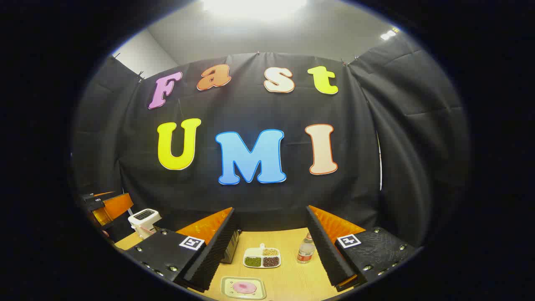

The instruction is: Open the electric oven with the left hand, put the food in, and close the electric oven.

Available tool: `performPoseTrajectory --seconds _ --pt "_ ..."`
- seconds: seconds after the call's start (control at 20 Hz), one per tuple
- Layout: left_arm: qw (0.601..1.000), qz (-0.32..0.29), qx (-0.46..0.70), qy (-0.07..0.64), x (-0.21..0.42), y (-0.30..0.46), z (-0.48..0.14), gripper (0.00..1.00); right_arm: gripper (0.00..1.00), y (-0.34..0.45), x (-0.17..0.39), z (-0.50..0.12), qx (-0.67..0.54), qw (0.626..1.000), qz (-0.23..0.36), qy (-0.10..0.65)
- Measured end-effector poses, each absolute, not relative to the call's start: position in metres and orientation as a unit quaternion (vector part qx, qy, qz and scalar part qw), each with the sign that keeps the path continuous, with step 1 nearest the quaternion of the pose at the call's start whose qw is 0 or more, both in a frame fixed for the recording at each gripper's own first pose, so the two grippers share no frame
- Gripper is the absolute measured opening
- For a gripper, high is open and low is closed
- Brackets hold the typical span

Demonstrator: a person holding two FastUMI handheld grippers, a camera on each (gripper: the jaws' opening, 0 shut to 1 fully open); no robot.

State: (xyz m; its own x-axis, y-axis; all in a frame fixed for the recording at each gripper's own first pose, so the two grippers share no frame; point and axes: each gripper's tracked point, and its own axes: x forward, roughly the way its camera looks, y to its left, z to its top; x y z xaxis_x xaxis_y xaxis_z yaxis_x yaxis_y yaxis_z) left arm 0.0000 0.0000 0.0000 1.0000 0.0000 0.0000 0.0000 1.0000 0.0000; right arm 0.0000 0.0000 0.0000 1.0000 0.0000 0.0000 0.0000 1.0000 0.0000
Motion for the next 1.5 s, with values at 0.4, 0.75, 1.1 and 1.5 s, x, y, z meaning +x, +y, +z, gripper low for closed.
performPoseTrajectory --seconds 0.4,0.75,1.1,1.5 --pt "1.0 -0.019 0.015 -0.012 0.008 -0.013 0.001 1.0 0.99 -0.002 0.003 -0.004 0.0 1.0 0.001 0.0" --pt "0.999 -0.022 0.023 -0.007 0.013 -0.007 -0.007 1.0 0.99 0.001 0.002 -0.003 -0.005 1.0 0.003 -0.006" --pt "0.998 -0.02 0.035 0.042 0.046 0.017 -0.054 0.93 1.0 0.004 0.007 -0.02 -0.009 1.0 0.001 0.013" --pt "0.991 -0.011 0.055 0.122 0.116 0.054 -0.151 0.97 0.99 -0.01 0.007 -0.041 -0.02 0.999 -0.035 0.034"
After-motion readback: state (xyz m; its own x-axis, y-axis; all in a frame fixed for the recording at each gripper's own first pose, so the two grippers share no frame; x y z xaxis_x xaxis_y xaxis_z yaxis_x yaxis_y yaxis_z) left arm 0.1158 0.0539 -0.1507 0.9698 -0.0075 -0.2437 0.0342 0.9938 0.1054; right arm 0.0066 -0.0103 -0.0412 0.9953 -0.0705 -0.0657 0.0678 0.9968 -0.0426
